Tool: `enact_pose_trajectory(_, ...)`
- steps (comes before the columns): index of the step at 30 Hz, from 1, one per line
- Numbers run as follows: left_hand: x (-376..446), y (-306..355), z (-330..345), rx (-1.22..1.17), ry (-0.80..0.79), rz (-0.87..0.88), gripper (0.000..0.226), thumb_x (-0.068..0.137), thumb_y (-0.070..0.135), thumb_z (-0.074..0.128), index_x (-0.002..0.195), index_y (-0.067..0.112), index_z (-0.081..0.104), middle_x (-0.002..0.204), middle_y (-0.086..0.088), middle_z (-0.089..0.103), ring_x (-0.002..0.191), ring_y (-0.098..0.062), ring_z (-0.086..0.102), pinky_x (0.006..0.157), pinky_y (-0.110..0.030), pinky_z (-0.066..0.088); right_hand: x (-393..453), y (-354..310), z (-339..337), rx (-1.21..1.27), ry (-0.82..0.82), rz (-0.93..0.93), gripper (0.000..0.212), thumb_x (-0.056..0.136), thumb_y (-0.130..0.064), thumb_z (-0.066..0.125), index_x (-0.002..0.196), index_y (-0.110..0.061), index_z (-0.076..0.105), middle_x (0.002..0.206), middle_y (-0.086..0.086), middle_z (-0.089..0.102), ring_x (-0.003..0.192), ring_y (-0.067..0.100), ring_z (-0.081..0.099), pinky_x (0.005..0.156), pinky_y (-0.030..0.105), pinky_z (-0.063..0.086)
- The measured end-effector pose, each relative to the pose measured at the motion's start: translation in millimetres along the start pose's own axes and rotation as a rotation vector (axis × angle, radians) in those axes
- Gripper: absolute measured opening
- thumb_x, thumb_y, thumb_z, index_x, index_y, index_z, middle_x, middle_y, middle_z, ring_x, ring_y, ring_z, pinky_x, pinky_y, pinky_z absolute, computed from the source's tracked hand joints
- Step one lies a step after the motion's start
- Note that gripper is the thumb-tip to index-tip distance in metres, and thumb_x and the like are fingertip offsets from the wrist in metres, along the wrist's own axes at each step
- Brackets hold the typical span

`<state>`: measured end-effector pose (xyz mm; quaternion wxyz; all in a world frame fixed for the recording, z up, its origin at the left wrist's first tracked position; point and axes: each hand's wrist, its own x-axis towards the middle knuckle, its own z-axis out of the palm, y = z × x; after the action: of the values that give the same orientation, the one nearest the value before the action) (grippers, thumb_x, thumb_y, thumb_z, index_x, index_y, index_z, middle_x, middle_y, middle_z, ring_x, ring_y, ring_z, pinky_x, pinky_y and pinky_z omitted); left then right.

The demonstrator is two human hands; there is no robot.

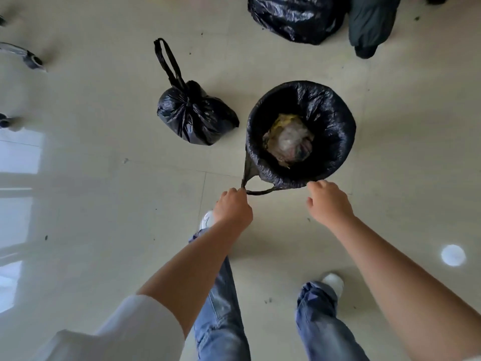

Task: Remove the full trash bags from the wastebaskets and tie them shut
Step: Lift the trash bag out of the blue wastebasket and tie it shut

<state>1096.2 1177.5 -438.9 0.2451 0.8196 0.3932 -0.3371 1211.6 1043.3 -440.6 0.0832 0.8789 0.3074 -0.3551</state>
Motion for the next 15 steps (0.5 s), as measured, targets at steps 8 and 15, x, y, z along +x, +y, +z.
enact_pose_trajectory(8, 2, 38, 90, -0.011, 0.129, -0.004, 0.039, 0.092, 0.016, 0.047, 0.131, 0.010, 0.041, 0.136, -0.009, 0.044, 0.129, -0.026, 0.038, 0.098, -0.036, 0.040, 18, 44, 79, -0.032, 0.142, -0.161, 0.032, 0.087, -0.012, 0.051, 0.118, -0.005, 0.051, 0.122, 0.012, 0.054, 0.116, 0.031, 0.048, 0.090, 0.038, 0.040)
enact_pose_trajectory(15, 103, 34, 146, 0.059, 0.653, 0.445, 0.030, 0.082, 0.026, 0.054, 0.102, 0.009, 0.067, 0.103, -0.007, 0.067, 0.099, -0.027, 0.061, 0.085, -0.032, 0.044, 105, 70, 131, 0.172, 0.731, -0.464, 0.032, 0.074, -0.024, 0.051, 0.083, -0.001, 0.072, 0.080, 0.012, 0.073, 0.074, 0.029, 0.070, 0.084, 0.037, 0.049)
